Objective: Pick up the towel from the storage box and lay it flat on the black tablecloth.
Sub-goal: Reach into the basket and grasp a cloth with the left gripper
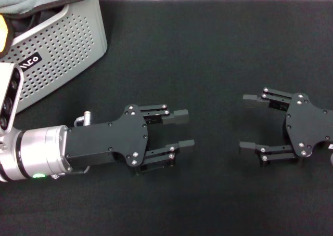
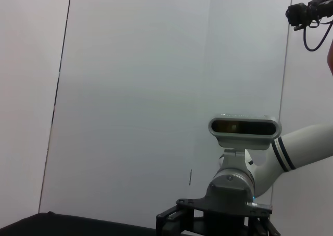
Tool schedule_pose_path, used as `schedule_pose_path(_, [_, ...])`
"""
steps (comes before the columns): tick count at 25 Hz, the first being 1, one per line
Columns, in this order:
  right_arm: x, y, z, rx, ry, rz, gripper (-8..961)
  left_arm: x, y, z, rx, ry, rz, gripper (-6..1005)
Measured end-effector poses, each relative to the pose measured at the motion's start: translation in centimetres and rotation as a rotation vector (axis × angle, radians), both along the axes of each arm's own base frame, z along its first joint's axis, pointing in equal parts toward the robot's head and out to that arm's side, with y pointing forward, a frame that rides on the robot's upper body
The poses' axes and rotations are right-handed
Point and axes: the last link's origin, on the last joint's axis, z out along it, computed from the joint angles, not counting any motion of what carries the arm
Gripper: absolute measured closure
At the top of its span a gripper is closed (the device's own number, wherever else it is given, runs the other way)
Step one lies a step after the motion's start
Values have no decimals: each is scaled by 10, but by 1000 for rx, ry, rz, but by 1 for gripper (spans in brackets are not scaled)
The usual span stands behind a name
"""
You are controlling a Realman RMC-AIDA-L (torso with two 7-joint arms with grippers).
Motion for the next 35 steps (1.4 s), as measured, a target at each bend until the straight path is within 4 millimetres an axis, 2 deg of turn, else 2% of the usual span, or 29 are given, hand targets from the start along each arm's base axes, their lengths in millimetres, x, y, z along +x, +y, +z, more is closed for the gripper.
schedule_pose_path(12, [-1,1,0,-4,0,0,68,0,1,0,5,-3,2,464])
schedule_pose_path(16, [-1,1,1,0,2,-1,69,-3,6,8,68,-28,37,464])
schedule_pose_path(22, [2,0,0,1,4,-13,69,-15,15,40,286,-143,156,464])
schedule_pose_path(27, [4,-1,-1,7,3,-20,70,-17,14,59,433,-212,176,465])
schedule_pose_path(31, [5,-1,-2,10,2,-15,70,-8,16,54,577,-202,109,465])
schedule_pose_path(35, [4,0,-3,5,3,-14,70,-2,33,44,697,-155,130,465])
